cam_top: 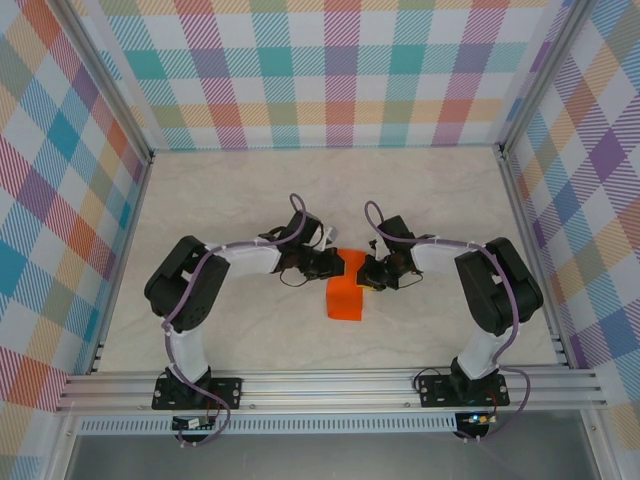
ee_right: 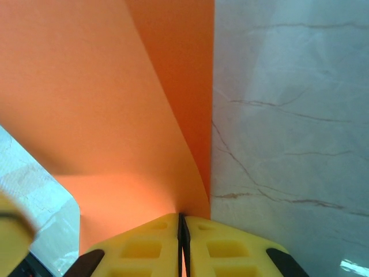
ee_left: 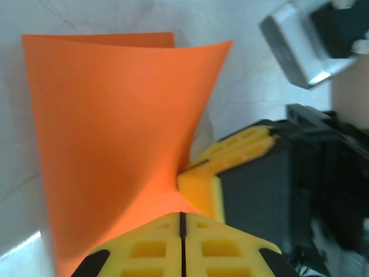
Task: Fold a paper plane with a square sheet of paper (fold left side to right side)
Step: First fold the square sheet of paper in half at the center of the table.
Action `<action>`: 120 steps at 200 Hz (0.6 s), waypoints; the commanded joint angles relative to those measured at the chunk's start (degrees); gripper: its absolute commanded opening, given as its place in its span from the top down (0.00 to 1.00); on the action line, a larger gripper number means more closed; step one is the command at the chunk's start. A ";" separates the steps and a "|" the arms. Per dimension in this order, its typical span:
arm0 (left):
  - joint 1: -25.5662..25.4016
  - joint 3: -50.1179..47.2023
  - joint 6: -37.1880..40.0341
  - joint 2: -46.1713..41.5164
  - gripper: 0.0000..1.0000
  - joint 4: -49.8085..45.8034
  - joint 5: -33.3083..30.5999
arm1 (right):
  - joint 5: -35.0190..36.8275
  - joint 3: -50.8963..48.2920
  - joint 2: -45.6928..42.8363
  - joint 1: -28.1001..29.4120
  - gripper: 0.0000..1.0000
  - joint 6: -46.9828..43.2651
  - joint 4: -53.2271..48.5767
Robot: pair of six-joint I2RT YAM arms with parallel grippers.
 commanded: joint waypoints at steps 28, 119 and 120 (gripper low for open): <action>-0.36 2.22 0.19 4.45 0.94 1.08 0.34 | 9.80 -1.62 4.80 0.35 0.89 -2.33 -7.67; 3.12 -3.18 -2.63 4.04 0.94 6.00 -8.89 | 12.58 -0.82 5.55 0.35 0.90 -3.37 -10.41; 3.12 -3.20 -2.67 4.05 0.94 6.09 -8.95 | 12.61 -0.78 5.55 0.35 0.90 -3.44 -10.47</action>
